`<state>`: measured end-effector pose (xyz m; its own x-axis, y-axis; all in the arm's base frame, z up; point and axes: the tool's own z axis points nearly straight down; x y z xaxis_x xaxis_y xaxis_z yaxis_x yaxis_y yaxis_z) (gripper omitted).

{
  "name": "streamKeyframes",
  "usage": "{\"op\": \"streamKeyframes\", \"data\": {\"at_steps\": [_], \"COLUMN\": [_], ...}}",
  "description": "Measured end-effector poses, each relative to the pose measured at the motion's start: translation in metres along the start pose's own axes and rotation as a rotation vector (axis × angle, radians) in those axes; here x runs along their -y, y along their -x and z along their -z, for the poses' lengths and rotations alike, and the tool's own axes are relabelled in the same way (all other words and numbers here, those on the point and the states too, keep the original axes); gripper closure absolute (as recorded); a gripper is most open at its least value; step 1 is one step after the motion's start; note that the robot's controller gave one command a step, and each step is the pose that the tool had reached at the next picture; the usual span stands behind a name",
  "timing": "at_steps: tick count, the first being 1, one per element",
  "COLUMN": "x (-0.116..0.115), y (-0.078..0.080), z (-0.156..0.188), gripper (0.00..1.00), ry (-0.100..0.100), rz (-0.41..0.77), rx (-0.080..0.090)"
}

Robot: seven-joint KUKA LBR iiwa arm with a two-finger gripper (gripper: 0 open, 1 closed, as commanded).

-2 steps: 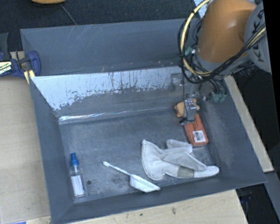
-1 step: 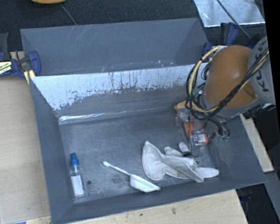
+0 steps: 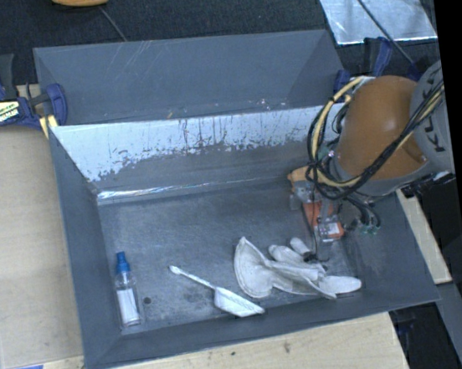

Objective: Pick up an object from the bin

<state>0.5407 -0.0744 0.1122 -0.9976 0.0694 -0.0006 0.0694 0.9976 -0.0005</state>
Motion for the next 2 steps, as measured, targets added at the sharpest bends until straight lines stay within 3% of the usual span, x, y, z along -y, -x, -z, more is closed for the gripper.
{"op": "streamKeyframes", "data": {"at_steps": [1,2], "x": [-0.013,-0.015], "y": [-0.045,-0.044], "z": [-0.007,-0.042], "gripper": [0.00,0.00], "ry": [0.001,0.000], "rz": [-0.144,-0.087], "rx": [0.000,0.002]}}
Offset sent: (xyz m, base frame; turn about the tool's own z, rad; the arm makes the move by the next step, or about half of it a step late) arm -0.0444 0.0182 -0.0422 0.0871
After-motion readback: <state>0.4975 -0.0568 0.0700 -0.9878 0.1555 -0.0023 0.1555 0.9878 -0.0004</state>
